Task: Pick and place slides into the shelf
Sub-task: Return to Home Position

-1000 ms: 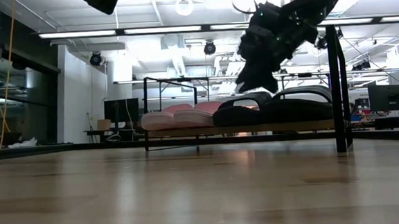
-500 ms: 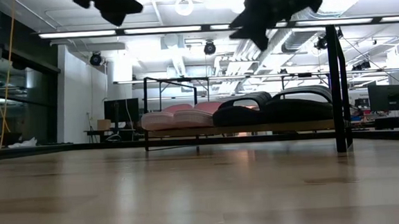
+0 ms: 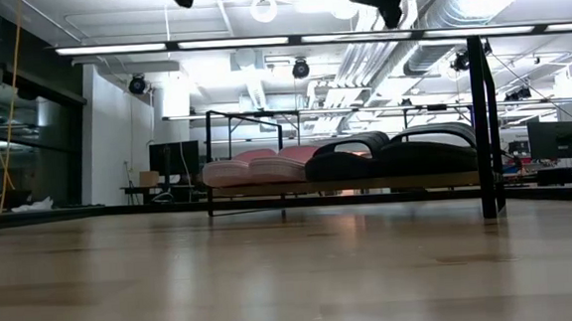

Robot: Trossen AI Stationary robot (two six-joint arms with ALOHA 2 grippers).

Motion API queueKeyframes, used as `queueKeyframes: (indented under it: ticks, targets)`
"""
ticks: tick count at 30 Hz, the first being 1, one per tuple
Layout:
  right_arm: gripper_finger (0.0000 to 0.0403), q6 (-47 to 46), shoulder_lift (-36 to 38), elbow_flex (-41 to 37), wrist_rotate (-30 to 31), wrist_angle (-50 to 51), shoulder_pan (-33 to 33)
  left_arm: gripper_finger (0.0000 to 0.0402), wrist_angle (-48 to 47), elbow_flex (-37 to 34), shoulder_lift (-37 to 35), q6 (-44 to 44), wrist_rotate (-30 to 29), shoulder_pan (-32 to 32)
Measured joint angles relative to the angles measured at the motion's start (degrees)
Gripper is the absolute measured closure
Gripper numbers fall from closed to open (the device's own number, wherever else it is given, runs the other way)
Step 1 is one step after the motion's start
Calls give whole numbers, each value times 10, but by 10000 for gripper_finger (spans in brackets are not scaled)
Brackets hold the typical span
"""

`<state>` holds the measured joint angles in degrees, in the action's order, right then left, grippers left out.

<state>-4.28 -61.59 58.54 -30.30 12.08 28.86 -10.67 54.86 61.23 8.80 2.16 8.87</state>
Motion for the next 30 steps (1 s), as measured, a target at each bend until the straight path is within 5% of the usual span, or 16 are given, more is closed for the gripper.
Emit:
queueKeyframes:
  ticks: [8,17,30]
  targets:
    - [272,34,21,0,3,-41,0,273,21,3,3,-5,43,62]
    - [272,-4,-36,-5,7,-166,0,273,112,4,33,-46,127,128]
    - [272,-32,-139,29,8,-274,-36,273,74,83,71,-55,129,140]
